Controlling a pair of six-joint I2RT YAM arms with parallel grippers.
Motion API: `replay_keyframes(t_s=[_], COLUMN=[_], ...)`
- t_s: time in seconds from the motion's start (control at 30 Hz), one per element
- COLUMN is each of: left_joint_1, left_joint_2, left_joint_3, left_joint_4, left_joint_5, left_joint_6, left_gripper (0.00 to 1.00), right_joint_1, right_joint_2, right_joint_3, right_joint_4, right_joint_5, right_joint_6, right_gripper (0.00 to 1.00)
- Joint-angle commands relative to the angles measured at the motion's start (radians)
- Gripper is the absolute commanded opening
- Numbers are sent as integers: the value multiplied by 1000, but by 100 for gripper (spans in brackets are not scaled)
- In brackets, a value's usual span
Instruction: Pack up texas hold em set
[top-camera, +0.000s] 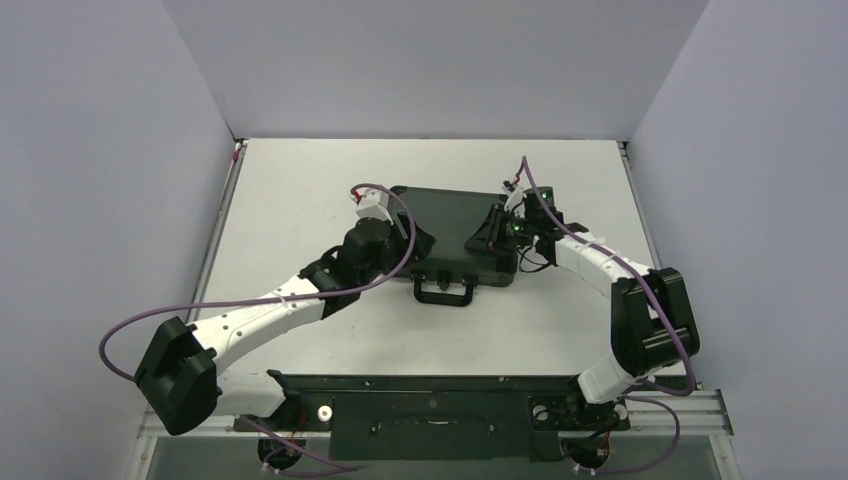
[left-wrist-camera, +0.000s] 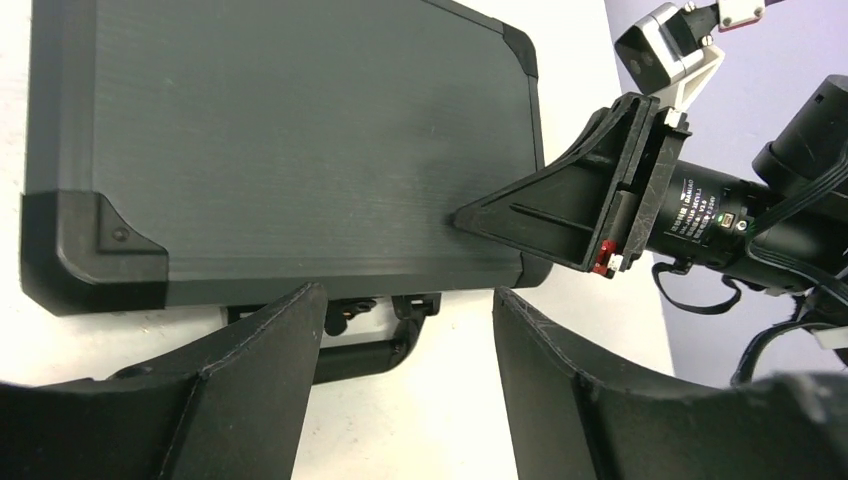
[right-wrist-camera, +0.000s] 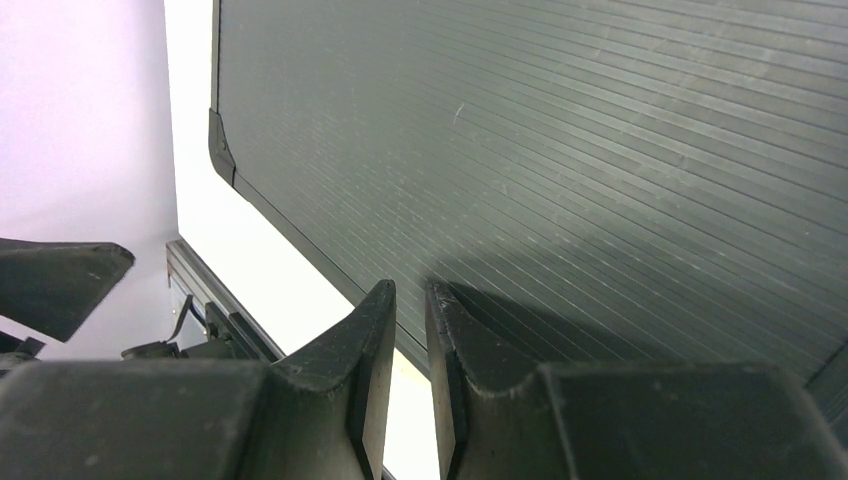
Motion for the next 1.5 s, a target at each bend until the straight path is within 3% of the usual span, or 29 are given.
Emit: replay_keyframes(t_s=[0.0,0.2,0.4,0.73,1.07,1.47], left_joint_1=[24,-30,-135,-139,-122,-46], left_joint_2=[-4,76,155,195,78,-25], left_joint_3=[70,41,37,64,39,-42], left_joint_4=[8,30,86,85,46,2], left_joint_5=[49,122,84,76,54,91], left_joint_6=[129,59,6,11,45,101], left_gripper=[57,36,30,31,32,41], right_joint_1=[19,21,21,21,24,34], right_joint_2=[108,104,89,0,-74,-170], right_joint_3=[-103,-109,-113,-6,116,254], right_joint_4=[-451,-442,-441,-564,-663,-753], right_joint_5=[276,278,280,316,329,357], right_joint_6=[-123,-108,-92,-95,-71,-33], right_gripper=[18,18,18,19,21,26])
